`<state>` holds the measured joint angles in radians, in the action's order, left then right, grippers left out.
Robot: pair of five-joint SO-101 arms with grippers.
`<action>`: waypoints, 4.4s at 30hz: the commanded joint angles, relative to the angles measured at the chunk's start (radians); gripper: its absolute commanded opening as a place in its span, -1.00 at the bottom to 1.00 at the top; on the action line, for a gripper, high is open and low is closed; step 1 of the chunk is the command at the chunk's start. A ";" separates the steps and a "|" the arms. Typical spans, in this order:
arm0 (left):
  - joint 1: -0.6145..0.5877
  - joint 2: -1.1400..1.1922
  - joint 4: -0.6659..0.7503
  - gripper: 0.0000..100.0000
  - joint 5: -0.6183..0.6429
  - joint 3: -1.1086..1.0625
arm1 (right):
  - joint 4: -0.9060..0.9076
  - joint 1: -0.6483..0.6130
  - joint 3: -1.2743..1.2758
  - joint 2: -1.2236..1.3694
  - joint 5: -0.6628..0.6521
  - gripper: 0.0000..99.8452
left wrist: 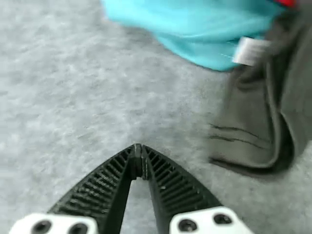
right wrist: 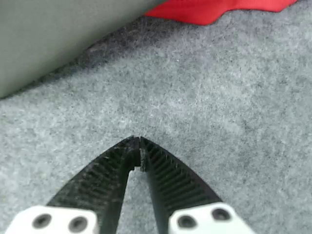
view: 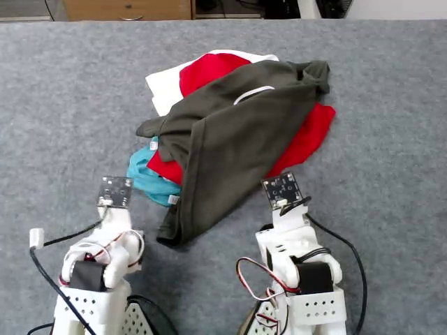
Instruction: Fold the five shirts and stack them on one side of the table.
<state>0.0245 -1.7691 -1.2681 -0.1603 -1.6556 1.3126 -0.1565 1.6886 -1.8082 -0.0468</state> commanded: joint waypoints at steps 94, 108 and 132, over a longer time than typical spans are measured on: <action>0.238 2.430 -0.491 -0.97 0.031 2.667 | 0.006 -0.010 0.001 -0.094 0.002 -0.99; -0.063 1.943 -0.491 -0.97 0.063 2.667 | 0.006 -0.010 0.001 -0.094 0.002 -0.99; -0.977 2.048 -0.350 -0.96 -0.043 2.676 | 0.005 -0.015 0.001 -0.094 0.002 -0.99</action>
<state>-0.8638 0.2854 -1.6778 -0.2002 0.9728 1.3126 -0.1565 1.6886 -1.8082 -0.0468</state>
